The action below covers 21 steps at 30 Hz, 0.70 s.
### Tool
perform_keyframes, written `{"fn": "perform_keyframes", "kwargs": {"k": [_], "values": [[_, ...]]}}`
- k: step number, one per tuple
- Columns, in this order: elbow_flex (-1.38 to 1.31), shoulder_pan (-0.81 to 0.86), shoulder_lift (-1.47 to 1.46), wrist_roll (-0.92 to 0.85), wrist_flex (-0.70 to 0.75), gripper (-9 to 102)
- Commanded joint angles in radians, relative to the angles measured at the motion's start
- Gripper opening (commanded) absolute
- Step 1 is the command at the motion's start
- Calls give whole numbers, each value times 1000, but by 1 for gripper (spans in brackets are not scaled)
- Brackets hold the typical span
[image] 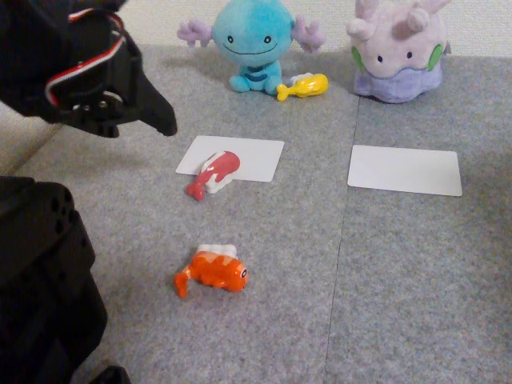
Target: Wooper wants to eat egg sudhi, and Goomy wants to eat shrimp sushi
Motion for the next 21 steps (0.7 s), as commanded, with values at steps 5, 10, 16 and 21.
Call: {"fn": "perform_keyframes", "kwargs": {"k": [5, 10, 16, 21], "values": [[26, 5, 51, 3, 15, 21], [158, -140, 55, 5, -54, 21], [273, -229, 55, 120, -253, 21], [308, -230, 55, 166, -322, 21]]}}
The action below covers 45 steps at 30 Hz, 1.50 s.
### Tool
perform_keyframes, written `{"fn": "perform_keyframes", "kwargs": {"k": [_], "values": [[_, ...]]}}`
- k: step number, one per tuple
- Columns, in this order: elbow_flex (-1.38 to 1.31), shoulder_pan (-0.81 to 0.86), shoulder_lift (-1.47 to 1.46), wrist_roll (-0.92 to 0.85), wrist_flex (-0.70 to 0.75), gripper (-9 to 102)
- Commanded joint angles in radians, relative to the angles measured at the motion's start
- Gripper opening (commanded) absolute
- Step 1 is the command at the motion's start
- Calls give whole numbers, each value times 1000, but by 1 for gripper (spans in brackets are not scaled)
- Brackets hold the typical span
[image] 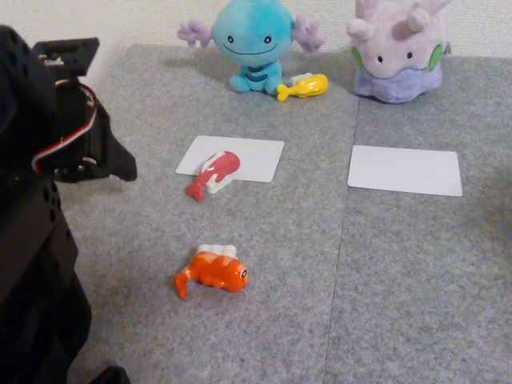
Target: Wooper wants to eat egg sudhi, and Goomy wants to eat shrimp sushi
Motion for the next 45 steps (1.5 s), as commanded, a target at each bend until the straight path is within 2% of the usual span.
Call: {"fn": "perform_keyframes", "kwargs": {"k": [1, 10, 45], "values": [[12, -8, 9, 14, -52, 21], [130, -8, 9, 12, -207, 21], [130, -5, 9, 9, -206, 21]]}}
